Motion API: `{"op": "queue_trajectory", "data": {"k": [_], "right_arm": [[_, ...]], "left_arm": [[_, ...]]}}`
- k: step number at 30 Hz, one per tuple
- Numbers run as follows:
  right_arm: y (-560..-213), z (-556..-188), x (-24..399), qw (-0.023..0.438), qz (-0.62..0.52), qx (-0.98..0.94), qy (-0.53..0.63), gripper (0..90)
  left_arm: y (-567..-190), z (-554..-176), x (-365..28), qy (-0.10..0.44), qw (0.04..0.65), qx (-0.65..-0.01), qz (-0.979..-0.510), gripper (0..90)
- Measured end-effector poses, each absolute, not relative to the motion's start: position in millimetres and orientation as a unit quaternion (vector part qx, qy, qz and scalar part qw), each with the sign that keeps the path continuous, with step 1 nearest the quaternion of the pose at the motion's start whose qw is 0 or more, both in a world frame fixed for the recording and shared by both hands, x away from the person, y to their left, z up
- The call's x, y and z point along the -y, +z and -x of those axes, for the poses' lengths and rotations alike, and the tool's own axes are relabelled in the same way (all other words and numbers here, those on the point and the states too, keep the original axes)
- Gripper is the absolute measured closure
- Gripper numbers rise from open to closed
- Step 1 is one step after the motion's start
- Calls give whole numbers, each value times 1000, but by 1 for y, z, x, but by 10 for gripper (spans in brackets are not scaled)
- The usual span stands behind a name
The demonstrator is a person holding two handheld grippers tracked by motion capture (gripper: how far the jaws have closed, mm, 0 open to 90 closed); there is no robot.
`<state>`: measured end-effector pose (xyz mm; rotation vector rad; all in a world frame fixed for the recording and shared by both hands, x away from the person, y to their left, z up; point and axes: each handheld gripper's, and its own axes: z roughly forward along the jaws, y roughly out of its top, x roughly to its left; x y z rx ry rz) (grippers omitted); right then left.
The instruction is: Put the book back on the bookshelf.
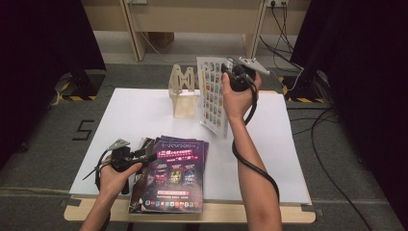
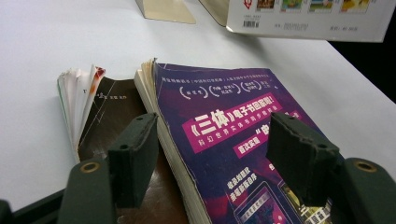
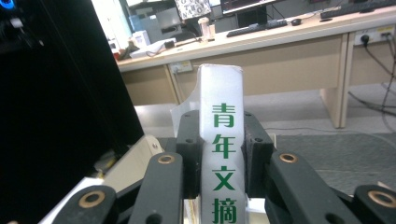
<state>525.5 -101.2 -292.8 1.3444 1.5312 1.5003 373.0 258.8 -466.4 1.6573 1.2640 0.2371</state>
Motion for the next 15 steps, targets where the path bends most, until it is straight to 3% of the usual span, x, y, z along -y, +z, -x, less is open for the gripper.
{"op": "queue_trajectory", "data": {"k": [4,15], "right_arm": [[-301,-512,99,336,-482,-585,559,737],[-323,-471,119,339,-465,-591,566,721]], "left_arm": [[-467,-373,-258,98,499,-525,-683,332],[-468,-371,-254,98,496,-521,-688,332]]}}
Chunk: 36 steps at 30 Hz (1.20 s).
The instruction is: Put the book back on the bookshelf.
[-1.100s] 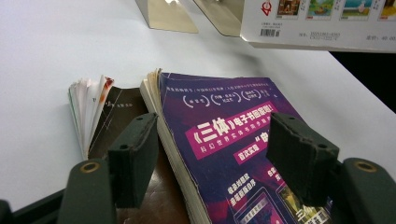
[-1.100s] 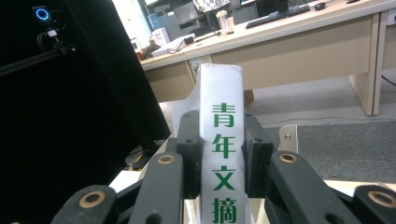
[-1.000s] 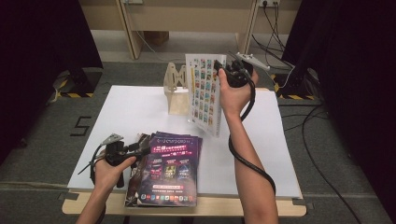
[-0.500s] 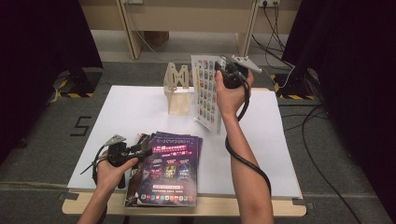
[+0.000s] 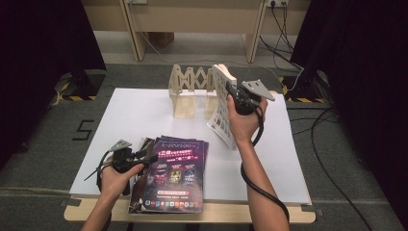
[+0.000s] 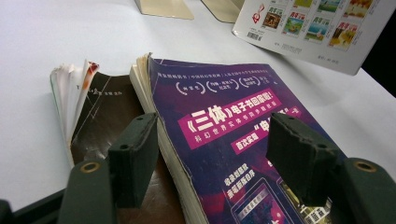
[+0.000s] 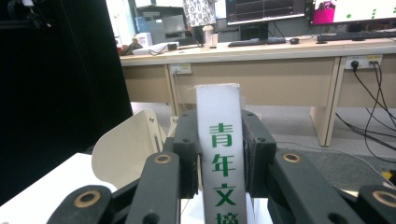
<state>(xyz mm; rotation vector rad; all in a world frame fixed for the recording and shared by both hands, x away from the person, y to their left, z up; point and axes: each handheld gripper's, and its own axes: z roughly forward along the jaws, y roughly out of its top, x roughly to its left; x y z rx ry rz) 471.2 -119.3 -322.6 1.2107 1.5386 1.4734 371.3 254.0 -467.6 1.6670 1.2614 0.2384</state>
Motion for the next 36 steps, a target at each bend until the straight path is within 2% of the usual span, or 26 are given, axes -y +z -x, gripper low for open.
{"op": "queue_trajectory", "data": {"k": [17,24,36], "right_arm": [[-337,-430,148,339,-459,-603,557,711],[-338,-430,158,335,-465,-605,553,699],[-332,-447,162,332,-490,-610,526,621]], "left_arm": [[-464,-369,-253,100,499,-518,-688,332],[-465,-369,-253,99,498,-518,-688,332],[-466,-370,-253,99,498,-519,-688,332]]}}
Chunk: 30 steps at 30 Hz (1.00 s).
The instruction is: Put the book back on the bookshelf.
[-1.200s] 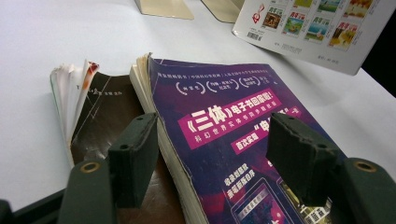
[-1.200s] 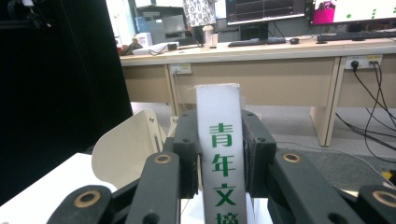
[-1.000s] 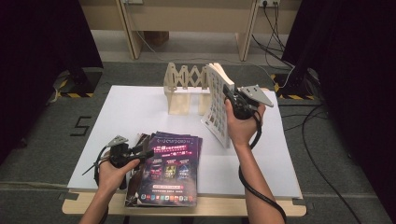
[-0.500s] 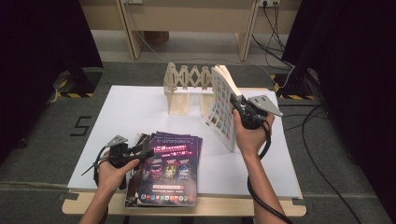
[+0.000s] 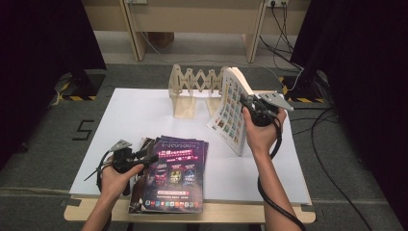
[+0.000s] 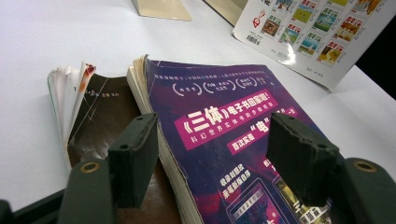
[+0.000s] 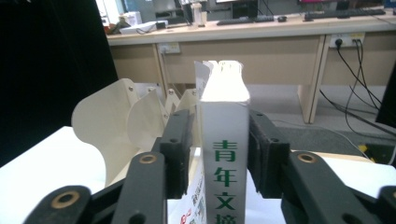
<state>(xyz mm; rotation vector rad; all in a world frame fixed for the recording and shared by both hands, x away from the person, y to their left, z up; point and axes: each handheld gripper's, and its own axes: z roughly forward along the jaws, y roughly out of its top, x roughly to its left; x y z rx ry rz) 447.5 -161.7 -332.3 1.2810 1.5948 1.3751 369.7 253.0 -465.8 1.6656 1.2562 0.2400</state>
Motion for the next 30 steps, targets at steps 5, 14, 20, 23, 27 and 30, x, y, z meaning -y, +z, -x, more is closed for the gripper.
{"op": "queue_trajectory", "data": {"k": [5,14,20,23,27,30], "right_arm": [[-331,-460,165,328,-504,-611,515,581],[-325,-474,166,313,-516,-618,504,587],[-325,-487,167,297,-534,-629,480,627],[-321,-490,167,281,-542,-644,461,721],[-314,-486,162,275,-533,-667,442,736],[-310,-481,160,265,-530,-671,446,742]], "left_arm": [[-465,-370,-254,100,498,-520,-687,333],[-466,-370,-254,99,496,-520,-688,332],[-467,-371,-254,99,496,-520,-688,332],[-467,-371,-254,98,495,-521,-688,332],[-468,-371,-253,97,495,-521,-689,333],[-468,-371,-253,96,495,-521,-689,332]]}}
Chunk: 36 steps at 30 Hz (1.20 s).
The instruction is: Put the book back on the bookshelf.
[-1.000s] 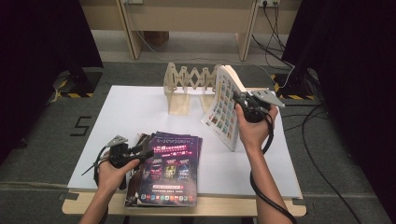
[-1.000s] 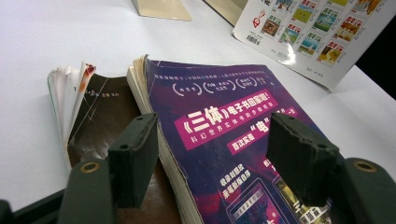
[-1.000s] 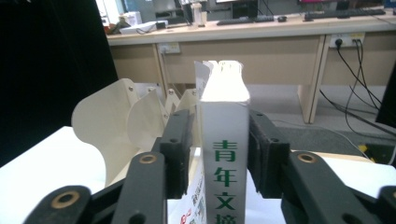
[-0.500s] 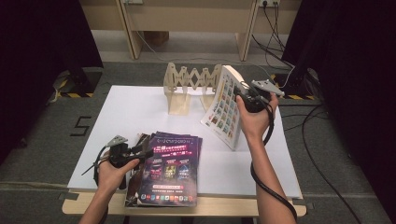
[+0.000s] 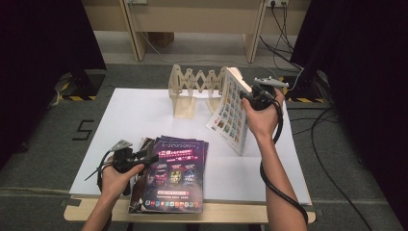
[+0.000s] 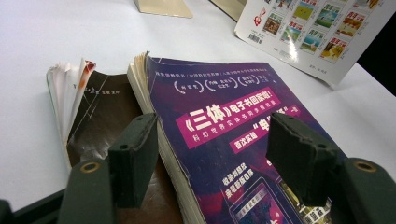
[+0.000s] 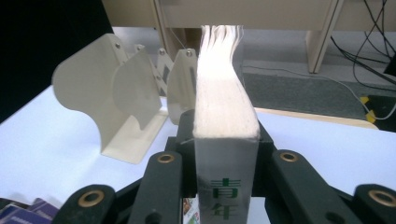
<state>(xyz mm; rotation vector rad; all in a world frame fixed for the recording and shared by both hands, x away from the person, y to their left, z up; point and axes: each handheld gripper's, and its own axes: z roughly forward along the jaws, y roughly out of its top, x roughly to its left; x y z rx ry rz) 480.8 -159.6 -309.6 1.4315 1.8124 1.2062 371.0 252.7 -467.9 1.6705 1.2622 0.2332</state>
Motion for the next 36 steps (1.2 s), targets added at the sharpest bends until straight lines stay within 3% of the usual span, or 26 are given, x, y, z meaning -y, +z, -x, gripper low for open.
{"op": "queue_trajectory", "data": {"k": [12,36], "right_arm": [[-294,-460,148,304,-503,-620,520,747],[-291,-508,114,344,-499,-592,532,747]], "left_arm": [[-467,-371,-255,98,496,-522,-687,333],[-466,-371,-257,100,499,-521,-686,333]]}}
